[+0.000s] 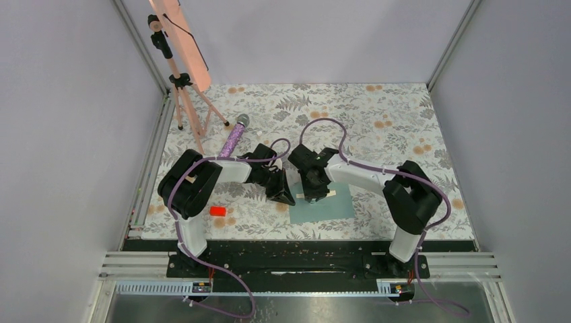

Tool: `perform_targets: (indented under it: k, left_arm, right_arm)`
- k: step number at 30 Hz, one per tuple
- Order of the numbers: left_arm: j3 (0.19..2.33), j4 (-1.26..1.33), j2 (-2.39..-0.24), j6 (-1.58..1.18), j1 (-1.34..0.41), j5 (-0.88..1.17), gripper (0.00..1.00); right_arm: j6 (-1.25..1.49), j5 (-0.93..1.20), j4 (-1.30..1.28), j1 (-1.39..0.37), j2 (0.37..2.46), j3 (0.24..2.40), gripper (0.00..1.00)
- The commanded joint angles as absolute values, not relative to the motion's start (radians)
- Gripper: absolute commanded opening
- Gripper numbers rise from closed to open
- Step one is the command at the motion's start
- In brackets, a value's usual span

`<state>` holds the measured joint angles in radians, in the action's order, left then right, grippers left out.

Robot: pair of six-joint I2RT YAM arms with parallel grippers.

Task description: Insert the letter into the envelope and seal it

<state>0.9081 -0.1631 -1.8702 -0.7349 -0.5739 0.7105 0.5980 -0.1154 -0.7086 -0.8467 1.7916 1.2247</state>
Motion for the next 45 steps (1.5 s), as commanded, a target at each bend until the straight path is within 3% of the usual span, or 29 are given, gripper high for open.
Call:
perform_targets:
  k: [1, 7, 21, 35, 45]
  left_arm:
    - [0.888, -0.187, -1.922, -0.7, -0.584, 0.586, 0.0]
    - [0.888, -0.187, -1.923, -0.701, -0.584, 0.587, 0.0]
    - [0.887, -0.188, -1.914, -0.701, -0.586, 0.585, 0.0]
    - [0.885, -0.189, -1.916, -0.7, -0.586, 0.584, 0.0]
    - [0.881, -0.193, -1.908, -0.699, -0.585, 0.58, 0.0]
  right_arm:
    - [0.577, -0.164, -0.751, -0.798, 1.743, 1.108, 0.0]
    - [0.56, -0.19, -0.745, -0.726, 1.648, 0.968, 0.0]
    - [0.598, -0.07, -0.723, -0.846, 1.795, 1.197, 0.0]
    - [0.549, -0.144, -0.718, -0.732, 1.687, 0.979, 0.0]
    - [0.564, -0.138, -0.731, -0.73, 1.665, 1.051, 0.0]
